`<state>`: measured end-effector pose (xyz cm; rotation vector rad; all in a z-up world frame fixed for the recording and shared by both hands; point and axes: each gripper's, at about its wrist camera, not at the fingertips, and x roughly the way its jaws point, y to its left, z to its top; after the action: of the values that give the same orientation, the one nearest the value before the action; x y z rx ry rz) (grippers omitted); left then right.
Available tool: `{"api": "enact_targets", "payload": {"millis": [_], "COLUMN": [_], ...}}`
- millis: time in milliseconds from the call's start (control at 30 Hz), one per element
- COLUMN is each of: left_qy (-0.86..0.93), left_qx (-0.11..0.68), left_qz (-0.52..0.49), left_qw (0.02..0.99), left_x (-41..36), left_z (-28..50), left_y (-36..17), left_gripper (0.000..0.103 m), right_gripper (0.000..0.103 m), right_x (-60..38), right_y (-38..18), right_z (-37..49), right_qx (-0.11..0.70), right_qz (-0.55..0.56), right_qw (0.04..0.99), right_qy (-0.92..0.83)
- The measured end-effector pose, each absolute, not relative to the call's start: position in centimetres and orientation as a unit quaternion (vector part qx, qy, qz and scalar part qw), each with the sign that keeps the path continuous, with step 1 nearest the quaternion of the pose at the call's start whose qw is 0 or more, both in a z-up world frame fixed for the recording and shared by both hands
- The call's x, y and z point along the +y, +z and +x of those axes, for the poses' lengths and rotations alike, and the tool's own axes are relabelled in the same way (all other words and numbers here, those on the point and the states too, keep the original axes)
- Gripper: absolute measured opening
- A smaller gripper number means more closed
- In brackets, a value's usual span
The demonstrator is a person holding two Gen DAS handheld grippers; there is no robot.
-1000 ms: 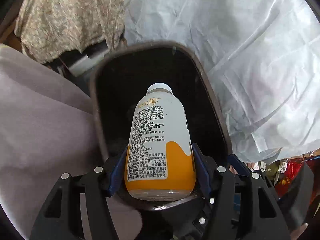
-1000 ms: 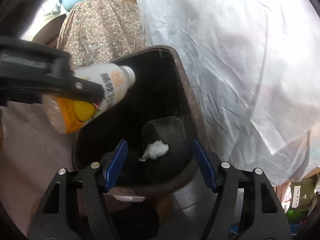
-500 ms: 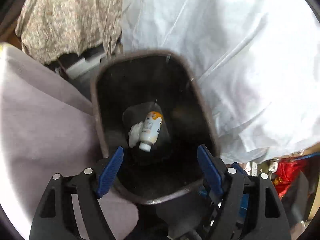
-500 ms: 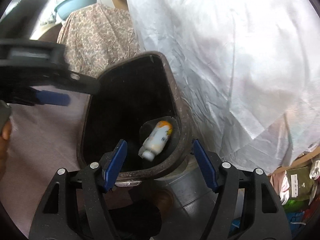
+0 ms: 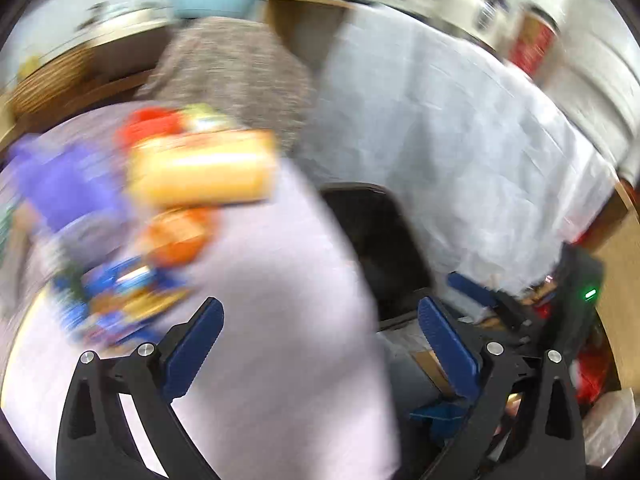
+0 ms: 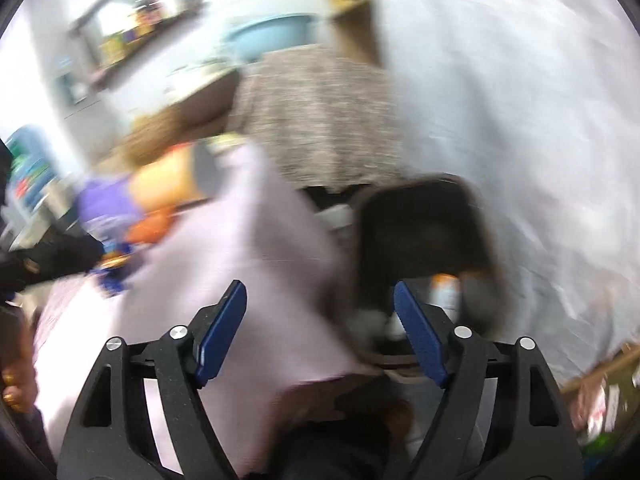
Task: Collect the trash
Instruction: 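Return to the table and grasp the blue snack bag with the right tool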
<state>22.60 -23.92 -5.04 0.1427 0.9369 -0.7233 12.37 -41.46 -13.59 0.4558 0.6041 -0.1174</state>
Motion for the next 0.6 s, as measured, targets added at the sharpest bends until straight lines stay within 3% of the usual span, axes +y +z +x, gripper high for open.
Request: {"api": "enact_targets", "payload": {"millis": [300, 600], "left_qy": [-0.185, -0.166], "left_qx": [0.434, 0.448], "left_qz": [0.018, -0.023], "left_qw": [0.881, 0.878], "left_x": [-7.7, -1.3], "left_z": [22.6, 21.0], "left_y": [-6.3, -8.2], "left_gripper": [0.089, 0.086], "right_gripper": [0.077, 0.077], "right_x": [-28.2, -18.6], "right_y": [-8.7, -7.4], "right_z": [17.4, 23.2], "right_qx": [0.307, 0.327], "right_qz": [0.103, -0.09], "right_qw": [0.942, 0.929], "right_qy": [0.086, 0.15]}}
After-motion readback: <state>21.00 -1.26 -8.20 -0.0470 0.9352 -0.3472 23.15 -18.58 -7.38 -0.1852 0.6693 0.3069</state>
